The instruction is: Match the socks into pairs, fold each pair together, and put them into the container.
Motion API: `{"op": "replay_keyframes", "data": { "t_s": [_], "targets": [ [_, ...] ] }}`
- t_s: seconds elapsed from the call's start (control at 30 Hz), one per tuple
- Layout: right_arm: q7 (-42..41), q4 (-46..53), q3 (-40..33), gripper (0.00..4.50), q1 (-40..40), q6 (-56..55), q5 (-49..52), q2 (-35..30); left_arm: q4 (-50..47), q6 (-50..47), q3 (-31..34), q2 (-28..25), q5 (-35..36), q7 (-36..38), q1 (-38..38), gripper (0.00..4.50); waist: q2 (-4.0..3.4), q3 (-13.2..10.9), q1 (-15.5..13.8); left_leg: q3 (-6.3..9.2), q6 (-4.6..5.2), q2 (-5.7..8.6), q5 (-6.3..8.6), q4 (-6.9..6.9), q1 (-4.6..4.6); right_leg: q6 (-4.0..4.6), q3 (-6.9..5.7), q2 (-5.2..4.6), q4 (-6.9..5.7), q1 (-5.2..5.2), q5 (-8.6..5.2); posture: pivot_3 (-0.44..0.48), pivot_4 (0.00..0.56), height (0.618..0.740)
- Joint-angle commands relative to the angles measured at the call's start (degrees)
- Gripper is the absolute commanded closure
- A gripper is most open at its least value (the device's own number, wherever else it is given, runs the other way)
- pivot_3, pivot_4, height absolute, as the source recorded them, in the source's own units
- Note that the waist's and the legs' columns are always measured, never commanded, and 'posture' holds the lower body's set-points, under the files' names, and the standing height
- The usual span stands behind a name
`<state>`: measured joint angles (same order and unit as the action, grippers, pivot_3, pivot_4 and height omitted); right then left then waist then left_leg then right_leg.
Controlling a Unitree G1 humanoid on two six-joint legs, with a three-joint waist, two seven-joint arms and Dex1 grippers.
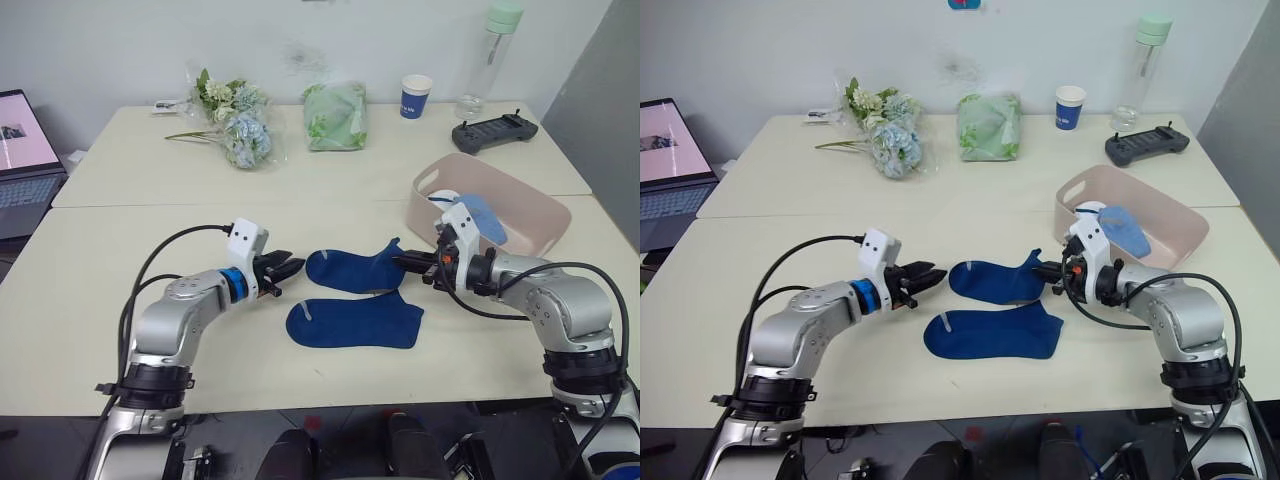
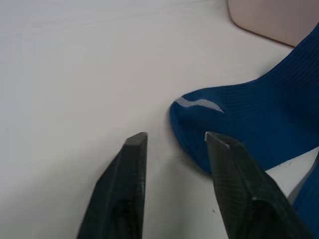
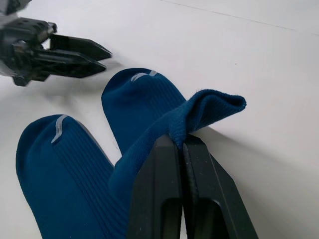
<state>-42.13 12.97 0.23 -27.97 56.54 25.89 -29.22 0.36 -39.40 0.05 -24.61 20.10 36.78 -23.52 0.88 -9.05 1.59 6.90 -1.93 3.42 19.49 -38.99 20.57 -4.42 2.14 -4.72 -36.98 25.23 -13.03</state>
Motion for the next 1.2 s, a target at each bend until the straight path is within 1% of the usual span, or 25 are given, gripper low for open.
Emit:
{"op": "replay_keyframes", "data": {
  "t_s": [0.03,0.23,0.33,0.4,0.47,0.53,0.63,0.87,0.97,1.2],
  "targets": [
    [0.3,0.6,-0.3,4.50,-0.7,-1.5,0.5,-0.4,1.7,3.1,-1.0,0.7,-2.1,-0.9,-2.5,2.69,0.00,0.0,0.0,0.00,0.00,0.00,0.00,0.00,0.00,0.00,0.00,0.01,0.00,0.00,0.00,0.000,0.150,0.740],
    [0.7,0.8,0.0,4.50,-0.7,-1.8,0.8,-0.3,10.2,6.8,-3.6,3.1,-6.3,-2.3,-7.0,2.69,0.00,0.0,0.0,-0.02,0.00,0.04,0.00,-0.01,0.00,0.00,0.00,0.00,0.00,-0.01,0.00,0.000,0.150,0.740],
    [0.8,0.8,0.1,4.50,-0.6,-1.9,0.8,-0.5,11.3,7.1,-4.3,3.5,-6.5,-1.2,-7.4,2.69,0.00,0.0,0.1,-0.02,0.00,0.03,0.00,-0.01,0.01,0.00,0.01,0.00,0.00,0.03,0.00,0.000,0.150,0.740],
    [0.9,0.8,0.0,4.50,-0.5,-2.0,0.8,-0.8,10.2,6.3,-4.9,3.5,-6.1,0.1,-7.1,2.69,0.00,0.0,0.1,-0.01,0.00,0.02,-0.01,-0.01,0.01,0.00,0.01,0.00,-0.02,0.03,0.00,0.000,0.150,0.740],
    [0.9,0.8,-0.1,4.50,-0.4,-2.0,0.9,-0.9,9.6,5.8,-5.5,3.0,-6.7,0.4,-6.7,3.09,0.00,0.0,0.1,-0.01,0.00,0.02,-0.01,-0.01,0.01,0.00,0.01,0.00,-0.02,0.01,0.00,0.000,0.150,0.740],
    [1.0,0.8,-0.1,4.50,-0.4,-2.1,0.9,-1.0,9.6,5.8,-5.4,2.9,-7.0,0.1,-6.6,3.58,0.00,0.0,0.1,-0.01,0.00,0.02,-0.01,-0.02,0.01,0.00,0.01,0.00,-0.02,0.01,0.00,0.000,0.150,0.740],
    [1.0,0.8,-0.1,4.50,-0.2,-2.2,0.9,-1.0,9.0,5.8,-5.2,2.7,-7.0,0.4,-6.2,4.48,0.00,0.0,0.1,-0.01,0.00,0.02,-0.01,-0.02,0.01,0.00,0.01,0.00,-0.02,0.01,0.00,0.000,0.150,0.740],
    [0.9,0.1,0.0,4.50,-0.5,-2.7,0.7,-0.9,8.3,6.5,-3.8,2.4,-6.6,0.2,-6.4,4.48,0.00,0.0,0.1,-0.01,0.00,0.02,-0.01,-0.02,0.01,0.00,0.01,0.00,-0.02,0.02,0.00,0.000,0.150,0.740],
    [0.9,-0.3,-0.3,4.50,-0.8,-3.1,0.7,-1.0,6.2,6.0,-1.7,2.0,-4.3,1.3,-6.3,4.48,0.00,0.0,0.1,-0.01,0.00,0.02,-0.01,-0.02,0.01,0.00,0.01,0.00,-0.02,0.02,0.00,0.000,0.150,0.740],
    [1.3,0.4,-3.6,4.50,-1.4,-0.6,4.4,-0.5,-2.9,-2.9,2.8,-0.5,2.2,2.0,-4.2,4.48,0.00,0.0,0.1,0.00,0.00,-0.03,-0.01,-0.02,0.01,0.00,0.02,0.00,-0.03,0.04,0.00,0.000,0.150,0.740]
  ]
}}
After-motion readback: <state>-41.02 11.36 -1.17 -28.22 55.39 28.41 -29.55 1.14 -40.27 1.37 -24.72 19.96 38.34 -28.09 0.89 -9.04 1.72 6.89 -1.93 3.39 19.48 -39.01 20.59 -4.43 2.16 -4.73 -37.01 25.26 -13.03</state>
